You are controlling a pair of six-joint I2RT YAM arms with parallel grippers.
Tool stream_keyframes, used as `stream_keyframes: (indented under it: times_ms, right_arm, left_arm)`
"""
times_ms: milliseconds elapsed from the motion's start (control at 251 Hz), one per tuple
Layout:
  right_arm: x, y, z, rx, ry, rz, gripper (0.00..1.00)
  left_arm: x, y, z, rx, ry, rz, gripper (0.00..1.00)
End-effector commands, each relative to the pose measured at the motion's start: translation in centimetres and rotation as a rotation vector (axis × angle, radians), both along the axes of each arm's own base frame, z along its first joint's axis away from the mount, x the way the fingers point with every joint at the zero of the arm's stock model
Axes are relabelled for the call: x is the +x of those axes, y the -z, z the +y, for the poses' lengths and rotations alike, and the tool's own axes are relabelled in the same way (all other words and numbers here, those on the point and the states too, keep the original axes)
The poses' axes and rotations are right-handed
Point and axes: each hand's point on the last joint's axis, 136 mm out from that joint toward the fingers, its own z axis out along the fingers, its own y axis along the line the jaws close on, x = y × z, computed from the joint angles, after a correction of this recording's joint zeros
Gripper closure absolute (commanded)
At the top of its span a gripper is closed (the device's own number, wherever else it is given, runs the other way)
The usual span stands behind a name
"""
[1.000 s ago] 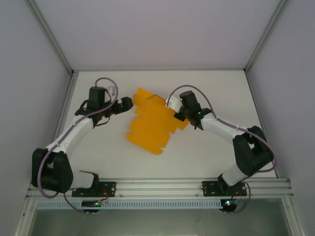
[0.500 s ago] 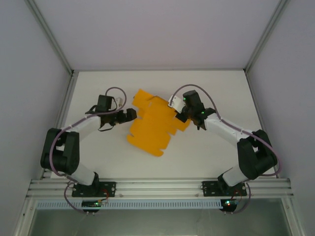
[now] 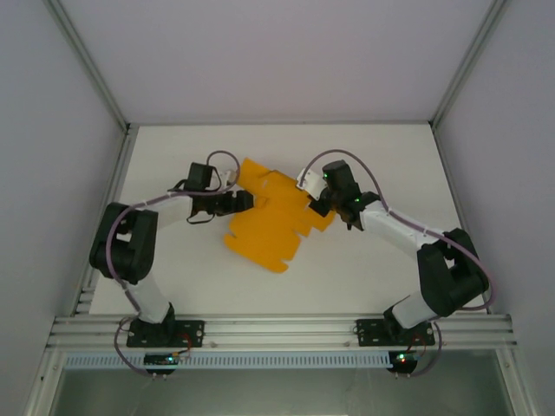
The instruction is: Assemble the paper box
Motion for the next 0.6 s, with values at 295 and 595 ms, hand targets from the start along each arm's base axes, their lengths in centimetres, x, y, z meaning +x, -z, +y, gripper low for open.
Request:
stream_keyframes:
  times_ms: [295, 595]
  right_arm:
    - [-0.9, 0.4, 2.0, 0.028, -0.054, -0.006, 1.0]
    - [-1.2, 1.0, 2.0, -0.02, -0.058, -0.022, 1.0]
  left_arm:
    - [0.9, -0.1, -2.8, -0.101, 0.022, 0.001, 0.6]
    - [0.9, -0.7, -3.8, -0.218, 0.01, 0.034, 0.93]
